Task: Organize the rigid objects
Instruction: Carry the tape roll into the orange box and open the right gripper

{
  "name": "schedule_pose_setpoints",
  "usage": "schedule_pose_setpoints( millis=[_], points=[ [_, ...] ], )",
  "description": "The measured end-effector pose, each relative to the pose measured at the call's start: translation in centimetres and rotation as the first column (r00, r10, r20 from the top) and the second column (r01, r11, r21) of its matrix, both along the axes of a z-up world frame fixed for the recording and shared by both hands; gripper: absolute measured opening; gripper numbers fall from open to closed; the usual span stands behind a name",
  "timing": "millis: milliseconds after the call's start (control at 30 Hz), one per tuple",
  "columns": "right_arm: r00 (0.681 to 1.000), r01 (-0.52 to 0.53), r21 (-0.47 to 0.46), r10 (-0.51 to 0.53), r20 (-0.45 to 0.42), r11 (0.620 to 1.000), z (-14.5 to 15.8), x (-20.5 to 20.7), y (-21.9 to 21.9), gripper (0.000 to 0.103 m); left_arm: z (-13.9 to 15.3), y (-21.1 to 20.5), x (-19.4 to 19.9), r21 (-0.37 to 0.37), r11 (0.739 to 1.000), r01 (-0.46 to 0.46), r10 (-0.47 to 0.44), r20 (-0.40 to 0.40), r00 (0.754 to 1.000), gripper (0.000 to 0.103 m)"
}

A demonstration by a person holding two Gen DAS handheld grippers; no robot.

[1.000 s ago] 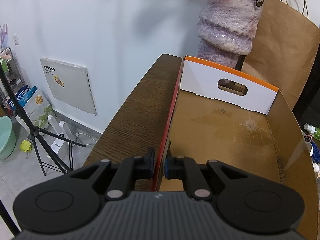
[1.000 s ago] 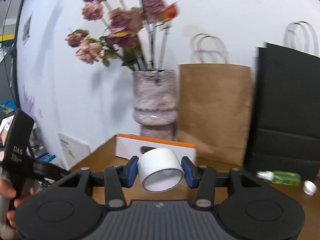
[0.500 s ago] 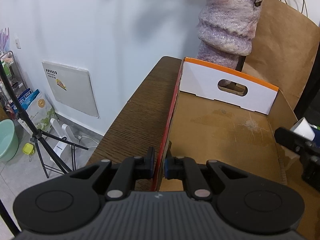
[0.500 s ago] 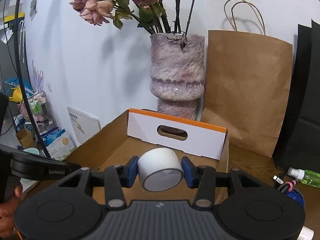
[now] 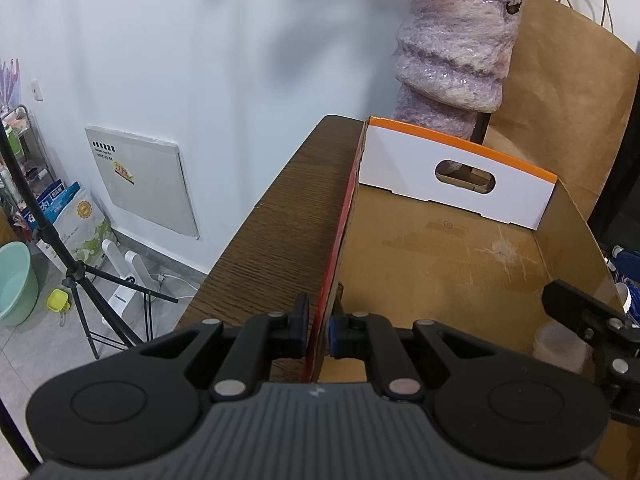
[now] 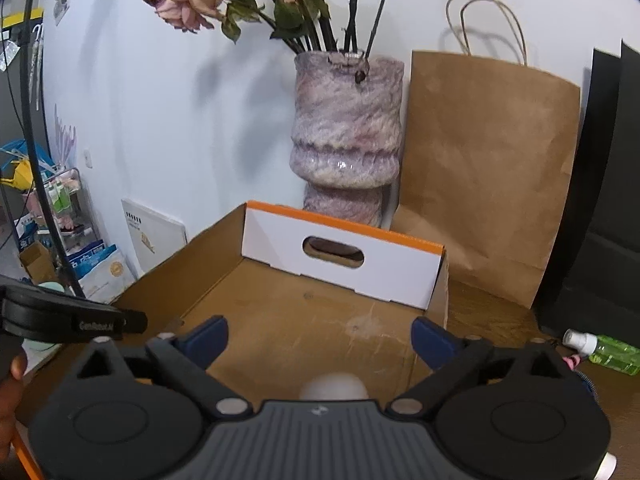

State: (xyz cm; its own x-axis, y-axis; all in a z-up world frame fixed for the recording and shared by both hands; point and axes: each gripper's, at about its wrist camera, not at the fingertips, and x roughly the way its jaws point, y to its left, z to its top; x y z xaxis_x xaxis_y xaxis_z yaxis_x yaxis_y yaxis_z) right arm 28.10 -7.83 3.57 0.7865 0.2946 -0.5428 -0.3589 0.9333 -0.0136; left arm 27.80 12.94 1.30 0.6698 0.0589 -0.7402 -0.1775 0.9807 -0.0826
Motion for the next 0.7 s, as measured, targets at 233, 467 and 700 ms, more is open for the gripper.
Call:
schedule_pose_setpoints(
  millis=[233,467,700],
  points=[
    [1.000,0.016,-0.003,-0.016,0.004,1.000,0.1,0.1,-0.1,0.102,0.0,0.1,0.0,0.000,1.000,0.000,0.000,0.000,1.000,0.010],
    [0.999,0.041,0.008,-0.041,0.016,0.999,0.3,0.0,-0.6,0.103,0.1,0.0,-0.1,0.002,1.000,-0.005,0.005,0.001,1.000,0.010],
    [0.997,0.072,0.012,-0.072,0.017,0.997,0.6,-0.4,-1.6,0.103,0.1,0.1,-0.1,-0.001,1.000,-0.007,0.007,0.002,1.000,0.010]
  ],
)
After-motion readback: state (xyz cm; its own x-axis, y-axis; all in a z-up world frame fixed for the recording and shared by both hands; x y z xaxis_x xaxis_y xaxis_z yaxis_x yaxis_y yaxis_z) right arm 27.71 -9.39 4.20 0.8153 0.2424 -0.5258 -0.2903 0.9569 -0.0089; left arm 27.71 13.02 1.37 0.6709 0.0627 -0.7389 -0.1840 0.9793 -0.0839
